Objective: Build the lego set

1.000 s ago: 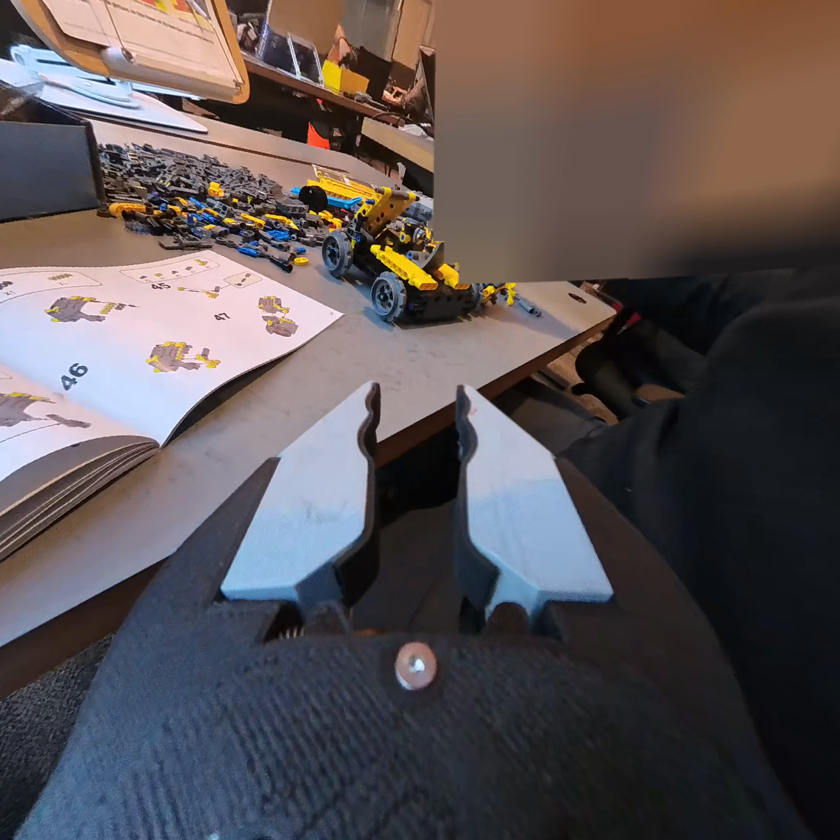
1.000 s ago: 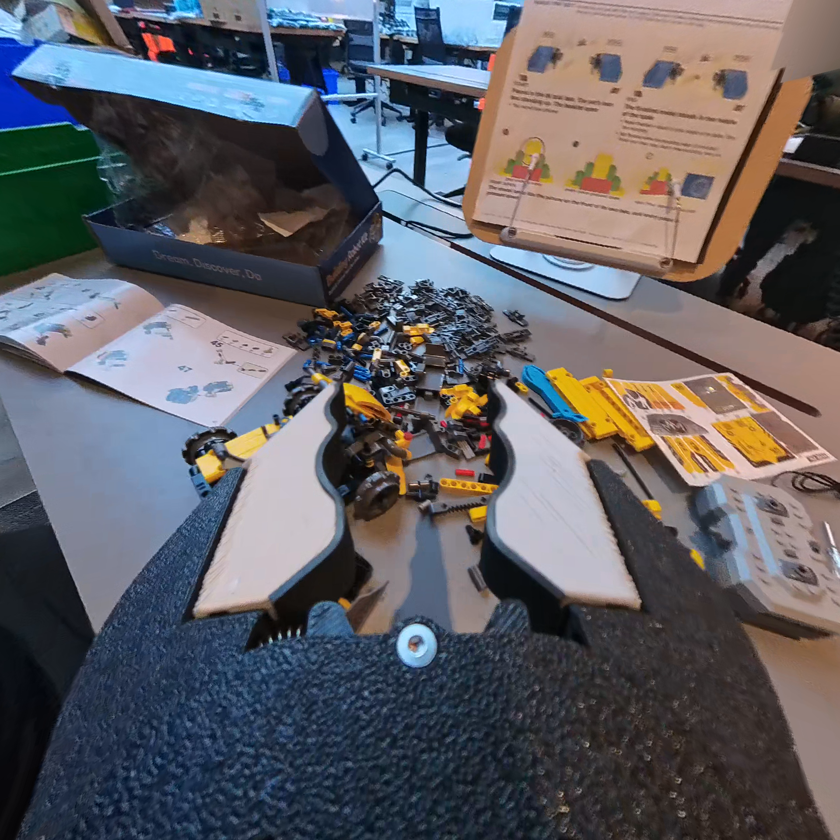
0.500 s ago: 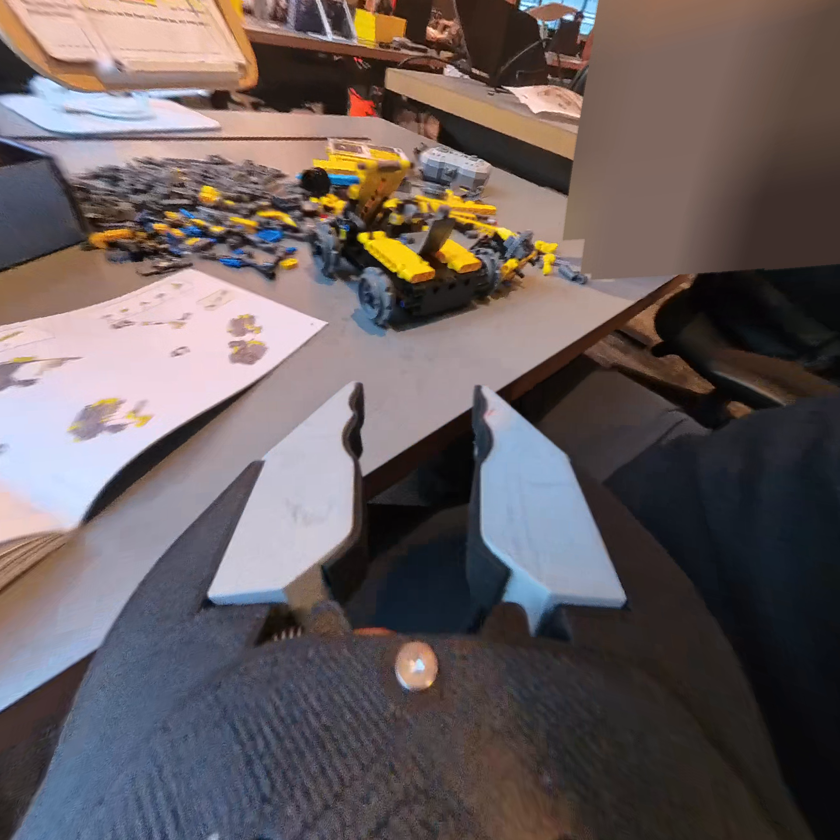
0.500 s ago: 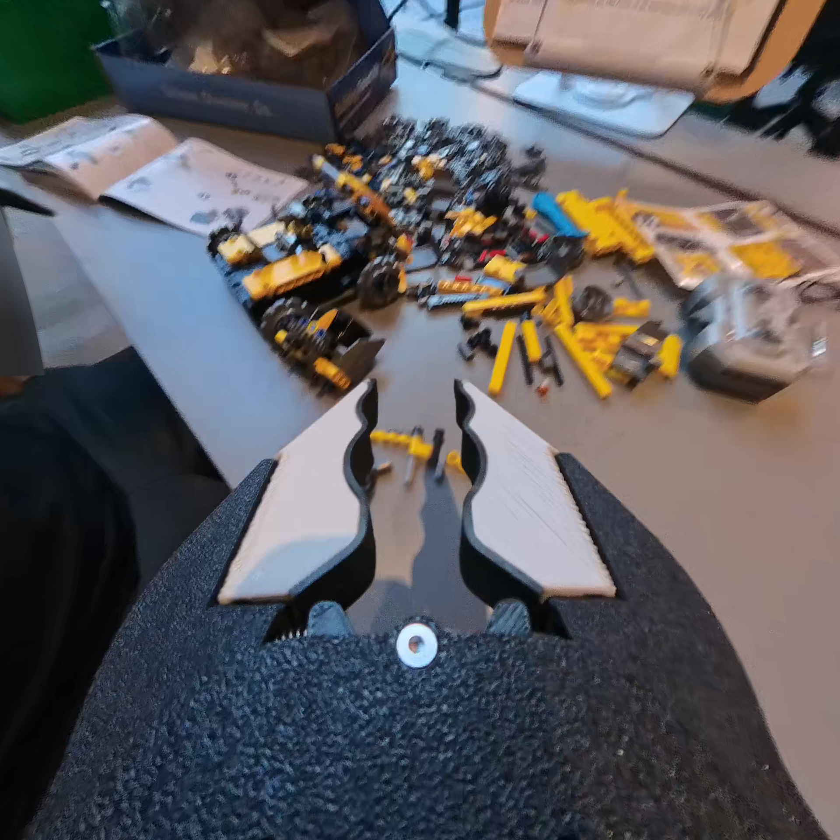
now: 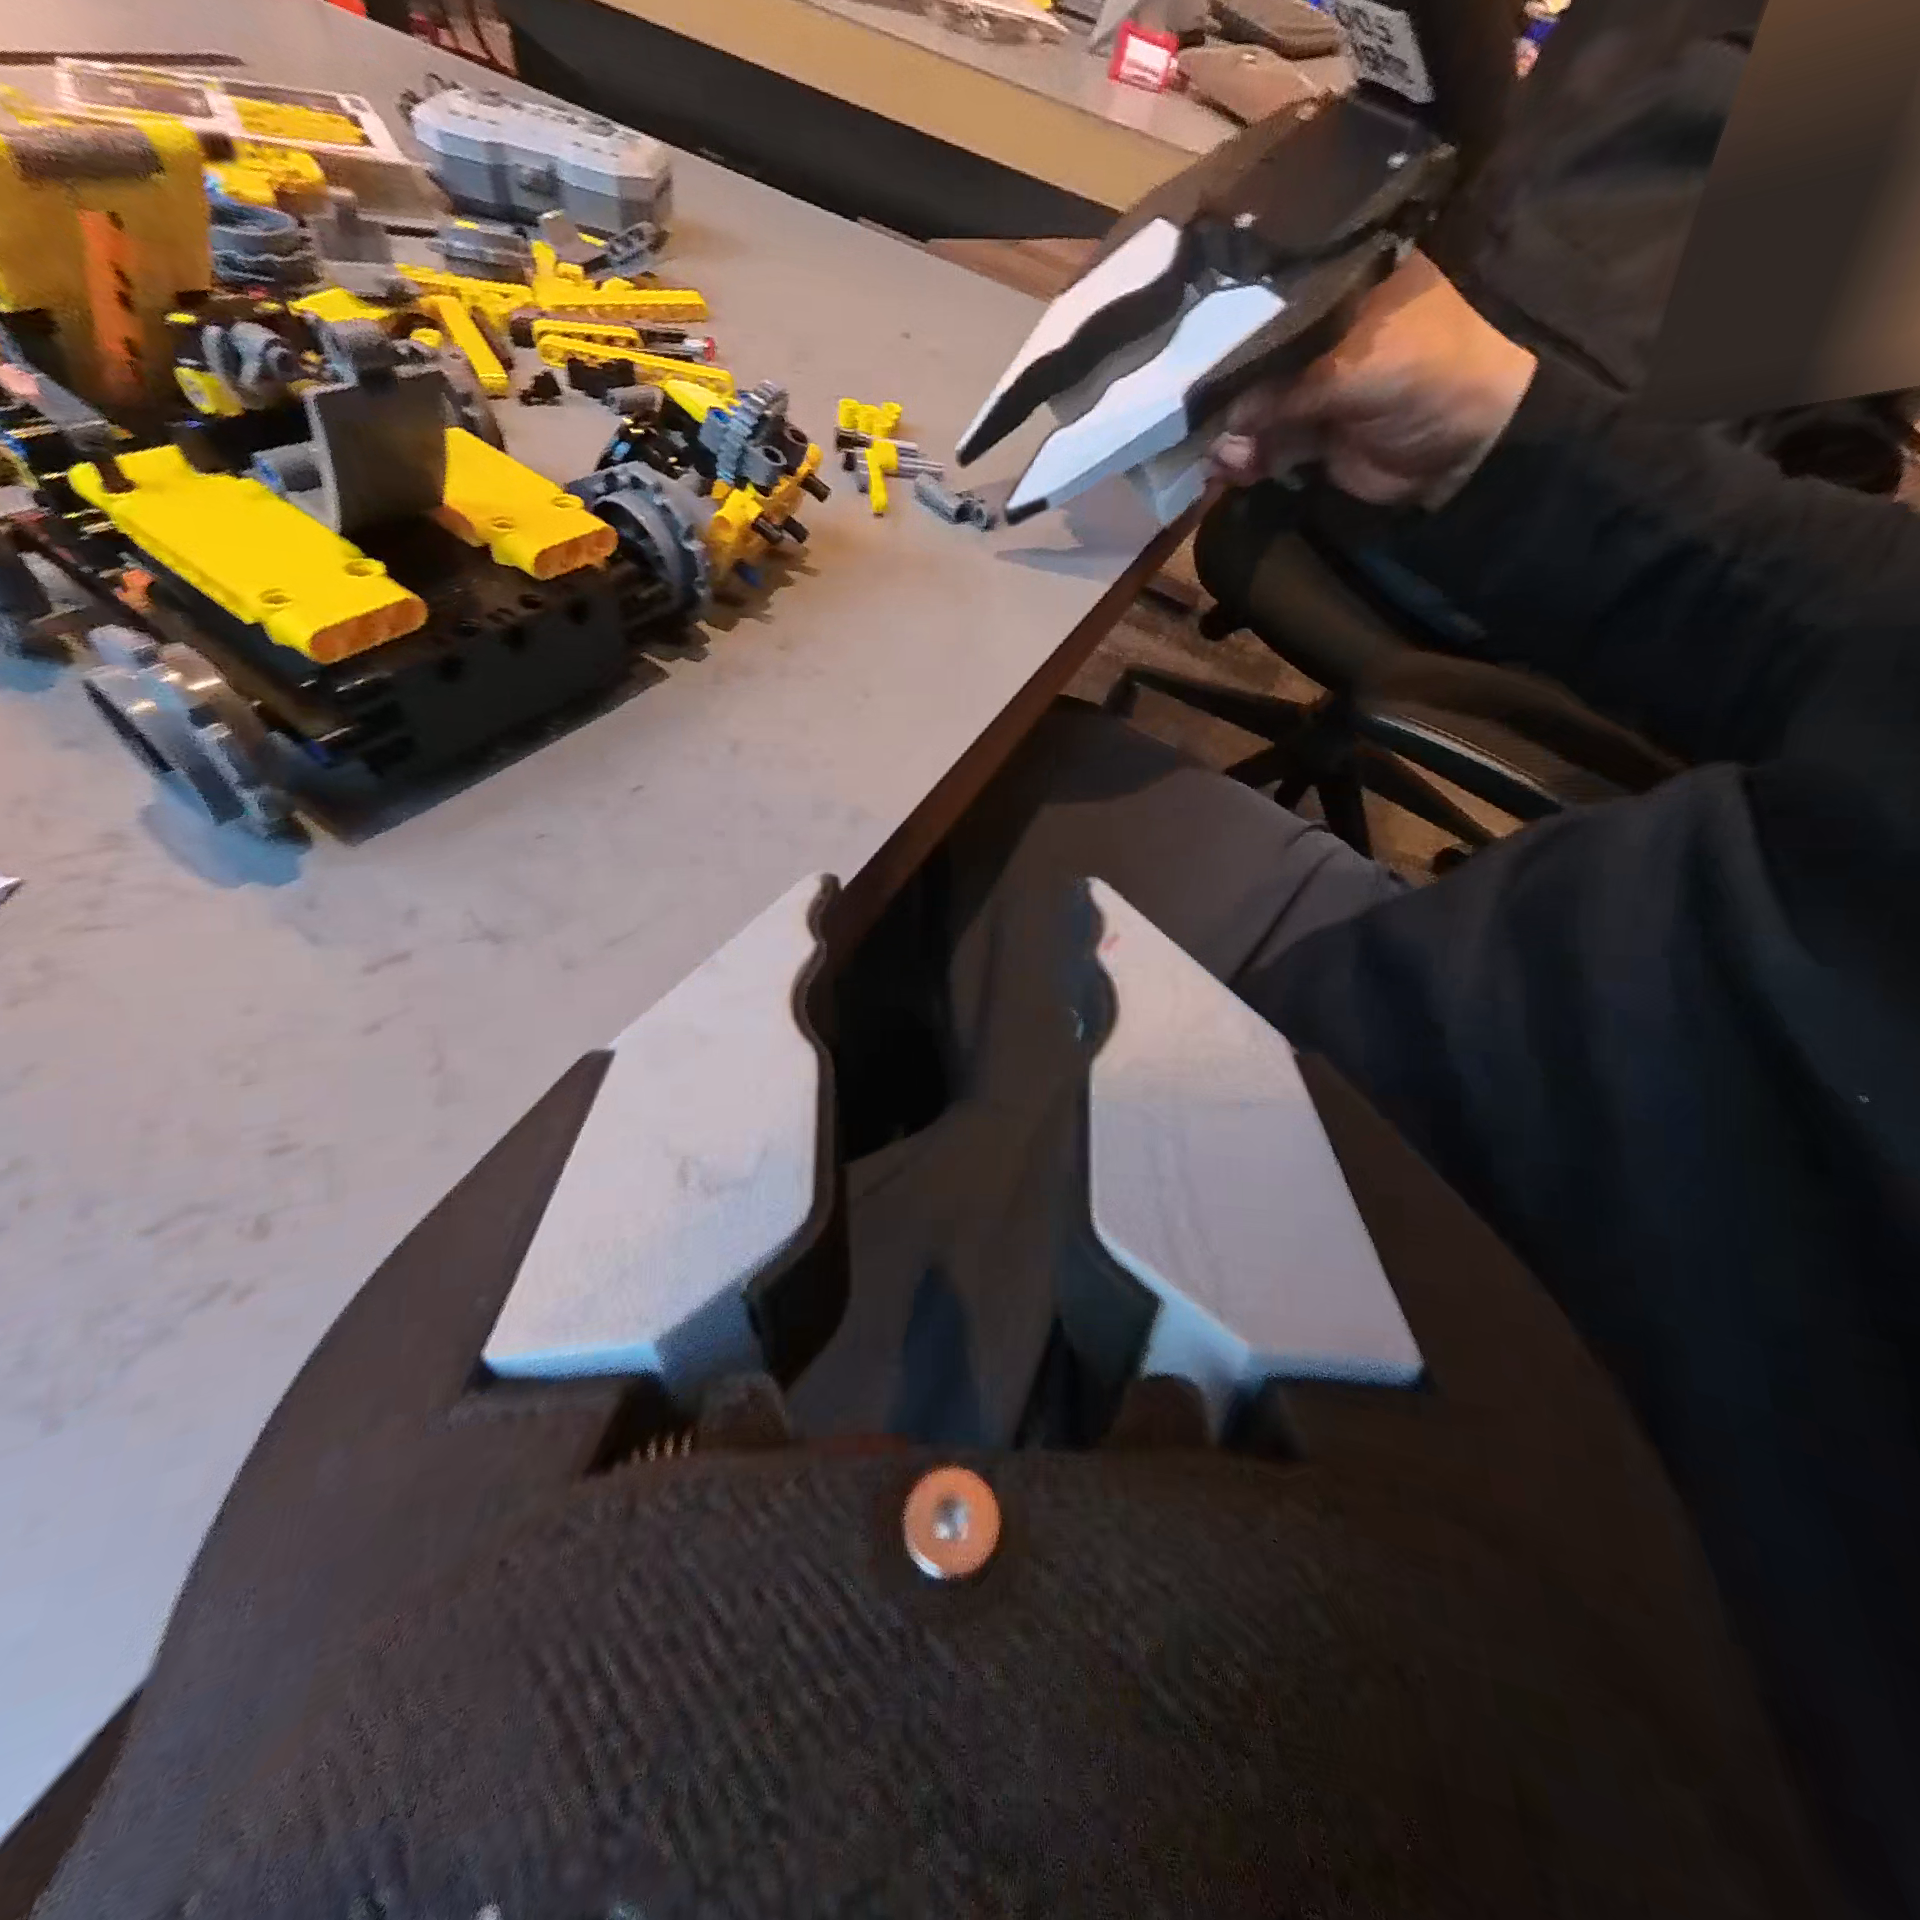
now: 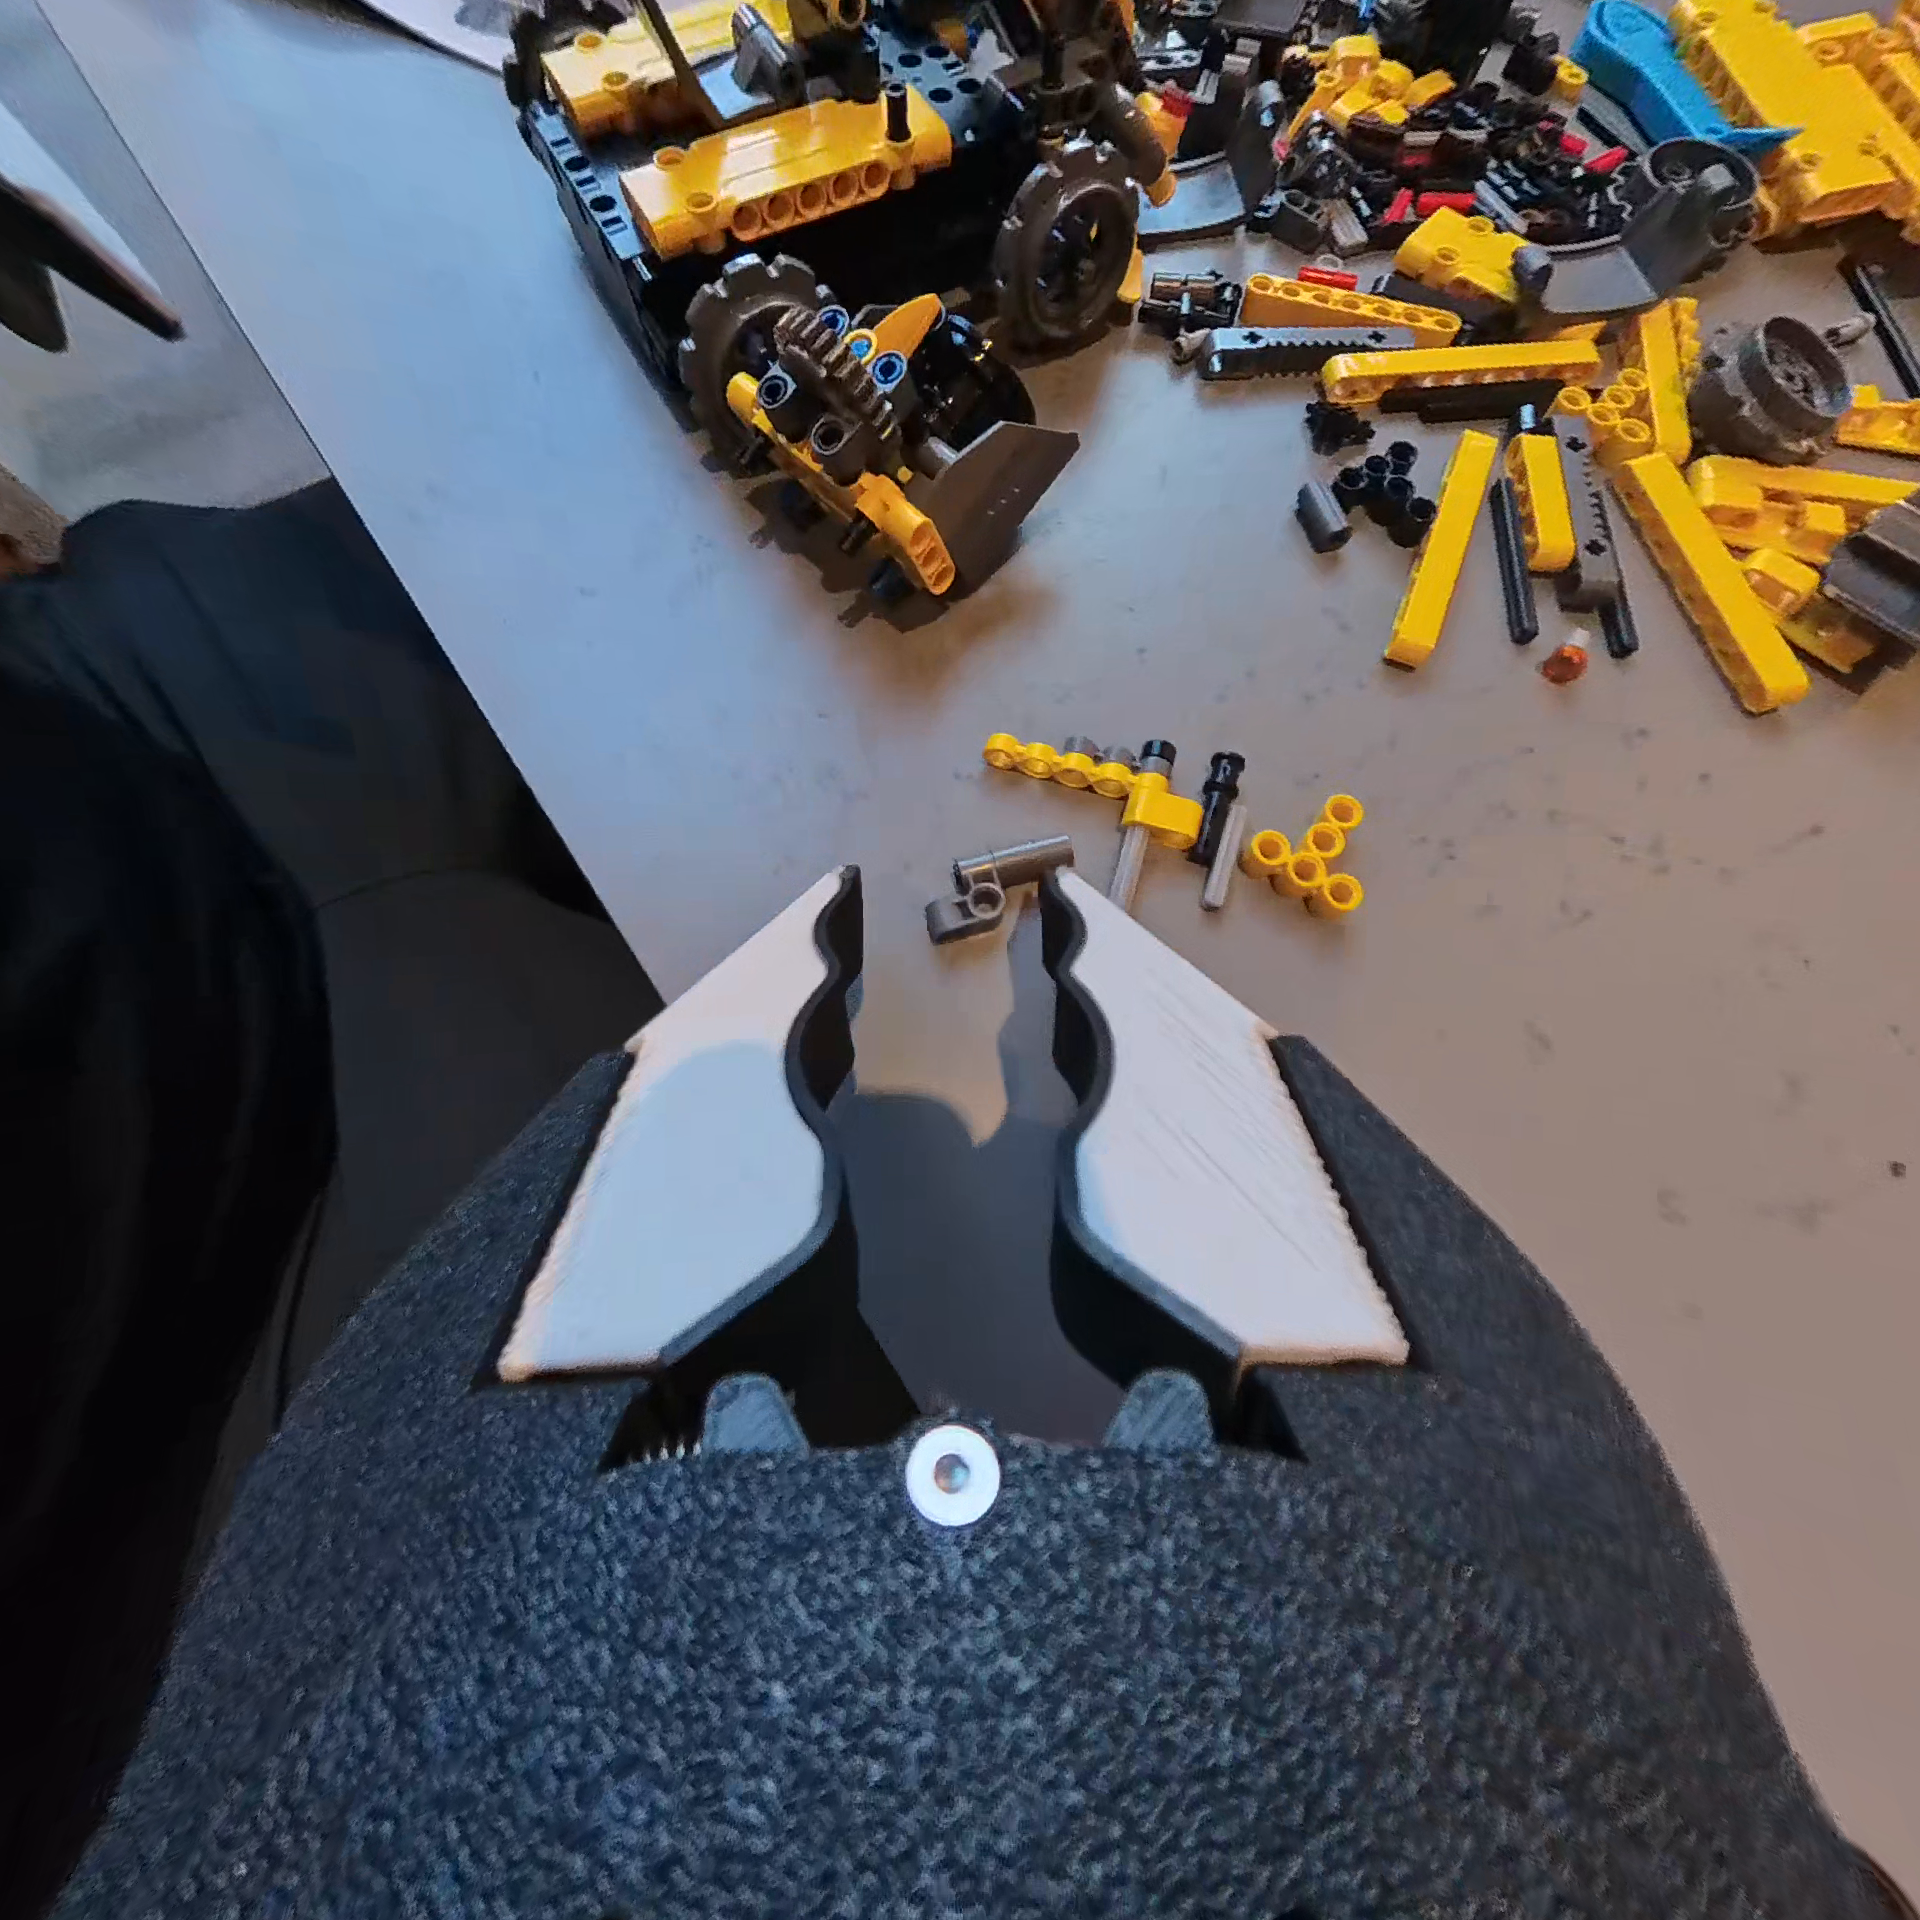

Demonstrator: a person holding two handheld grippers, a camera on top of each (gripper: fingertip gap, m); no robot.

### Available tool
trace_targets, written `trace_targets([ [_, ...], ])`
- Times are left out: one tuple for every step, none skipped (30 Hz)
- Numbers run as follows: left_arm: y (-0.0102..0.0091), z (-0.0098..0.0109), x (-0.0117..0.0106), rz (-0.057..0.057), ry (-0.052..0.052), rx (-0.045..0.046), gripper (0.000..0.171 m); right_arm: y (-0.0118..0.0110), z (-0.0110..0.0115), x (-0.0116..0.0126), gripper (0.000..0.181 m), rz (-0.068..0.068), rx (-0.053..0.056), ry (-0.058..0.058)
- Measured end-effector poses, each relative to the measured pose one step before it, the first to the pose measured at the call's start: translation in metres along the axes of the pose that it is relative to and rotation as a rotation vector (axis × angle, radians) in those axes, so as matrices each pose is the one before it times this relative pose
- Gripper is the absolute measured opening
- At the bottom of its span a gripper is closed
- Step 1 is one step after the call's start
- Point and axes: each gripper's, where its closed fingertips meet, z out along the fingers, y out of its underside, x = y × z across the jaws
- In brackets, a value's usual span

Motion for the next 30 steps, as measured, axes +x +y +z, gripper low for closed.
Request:
trace_targets([
  [0.00136,0.00160,0.00161,0.0089,0.0124,-0.00199,0.043,-0.00009,0.00245,-0.00054,0.033,-0.0022,-0.0110,-0.0058],
  [0.00188,0.00084,0.00145,0.0086,0.0118,0.00156,0.042,0.00064,0.00264,-0.00068,0.032,0.0001,-0.0178,-0.0097],
  [0.00215,0.00032,0.00075,0.0063,0.0101,0.00356,0.043,0.00174,0.00263,-0.00017,0.032,-0.0022,-0.0265,-0.0074],
  [0.00267,0.00002,0.00086,0.0014,0.0143,-0.00151,0.041,0.00123,0.00197,0.00130,0.031,-0.0081,-0.0247,0.0035],
  [0.00269,-0.00036,0.00120,-0.0062,0.0200,-0.01208,0.042,0.00008,0.00092,0.00197,0.029,-0.0085,-0.0182,0.0075],
  [0.00169,-0.00119,0.00156,-0.0089,0.0241,-0.01322,0.043,0.00023,0.00071,0.00107,0.027,-0.0034,-0.0202,0.0005],
  [0.00058,-0.00207,0.00006,-0.0102,0.0130,-0.00058,0.043,0.00077,0.00101,-0.00037,0.024,-0.0007,-0.0237,-0.0095],
  [0.00025,-0.00260,-0.00069,-0.0172,0.0069,0.00590,0.042,-0.00020,0.00067,-0.00099,0.021,0.0039,-0.0165,-0.0117],
  [0.00043,-0.00276,0.00041,-0.0260,0.0157,0.00486,0.042,-0.00023,0.00044,-0.00057,0.020,0.0037,-0.0155,-0.0058],
  [0.00024,-0.00274,0.00157,-0.0299,0.0221,0.00592,0.042,-0.00015,0.00028,-0.00025,0.019,0.0003,-0.0148,0.0001],
  [-0.00068,-0.00280,0.00087,-0.0285,0.0150,0.01126,0.042,-0.00021,0.00018,-0.00031,0.018,-0.0015,-0.0125,0.0020],
  [-0.00091,-0.00257,-0.00040,-0.0250,0.0056,0.01142,0.042,-0.00041,0.00030,-0.00027,0.017,0.0000,-0.0095,0.0028],
  [-0.00078,-0.00220,0.00033,-0.0183,0.0090,0.00783,0.042,-0.00027,0.00032,-0.00045,0.016,0.0026,-0.0074,0.0009],
  [-0.00034,-0.00183,0.00026,-0.0108,0.0084,0.00459,0.042,-0.00009,0.00005,-0.00051,0.015,0.0027,-0.0050,0.0001],
  [0.00008,-0.00140,-0.00054,-0.0099,0.0008,-0.00022,0.042,0.00014,-0.00007,-0.00001,0.015,0.0031,-0.0039,0.0019],
  [0.00001,-0.00118,0.00012,-0.0080,0.0030,-0.00029,0.042,0.00021,-0.00011,0.00006,0.015,0.0053,-0.0044,0.0012],
  [0.00007,-0.00073,0.00133,-0.0051,0.0083,0.00155,0.042,0.00008,-0.00003,-0.00014,0.015,0.0055,-0.0040,-0.0003],
  [0.00027,-0.00034,0.00145,-0.0040,0.0078,-0.00108,0.042,0.00004,-0.00004,0.00015,0.015,0.0040,-0.0032,-0.0010],
  [0.00033,-0.00018,0.00133,-0.0004,0.0043,-0.00233,0.042,-0.00004,0.00010,0.00006,0.015,0.0031,-0.0022,-0.0021],
  [0.00039,-0.00003,0.00097,0.0035,0.0027,-0.00262,0.042,-0.00022,0.00007,0.00009,0.015,0.0013,-0.0011,-0.0019],
  [0.00058,-0.00005,0.00045,0.0036,0.0001,-0.00392,0.042,-0.00016,0.00010,0.00015,0.015,0.0008,0.0002,-0.0019],
  [0.00040,0.00002,0.00023,0.0015,-0.0002,-0.00291,0.042,-0.00028,0.00024,0.00007,0.015,0.0007,0.0024,-0.0014],
  [0.00038,-0.00010,-0.00012,-0.0011,-0.0002,-0.00169,0.042,-0.00039,0.00025,0.00004,0.015,0.0008,0.0042,-0.0011],
  [0.00037,0.00002,-0.00042,-0.0034,-0.0005,-0.00069,0.042,-0.00042,0.00024,0.00014,0.015,0.0001,0.0050,-0.0006],
  [0.00018,0.00020,-0.00046,-0.0053,0.0001,0.00022,0.042,-0.00049,0.00026,-0.00011,0.015,-0.0015,0.0060,-0.0006],
  [0.00027,0.00049,-0.00053,-0.0060,0.0005,-0.00012,0.042,-0.00045,0.00031,-0.00009,0.015,-0.0030,0.0073,-0.0008],
  [0.00065,0.00087,-0.00054,-0.0054,0.0003,-0.00222,0.042,-0.00037,0.00025,-0.00018,0.015,-0.0033,0.0070,-0.0007],
  [0.00091,0.00119,-0.00058,-0.0049,0.0002,-0.00340,0.042,-0.00019,0.00001,-0.00037,0.015,-0.0041,0.0062,-0.0012],
  [0.00078,0.00145,-0.00052,-0.0054,0.0009,-0.00342,0.042,-0.00036,-0.00003,-0.00074,0.015,-0.0058,0.0072,-0.0037],
  [0.00085,0.00153,-0.00018,-0.0057,0.0028,-0.00411,0.042,-0.00010,-0.00011,-0.00122,0.016,-0.0060,0.0070,-0.0052],
])
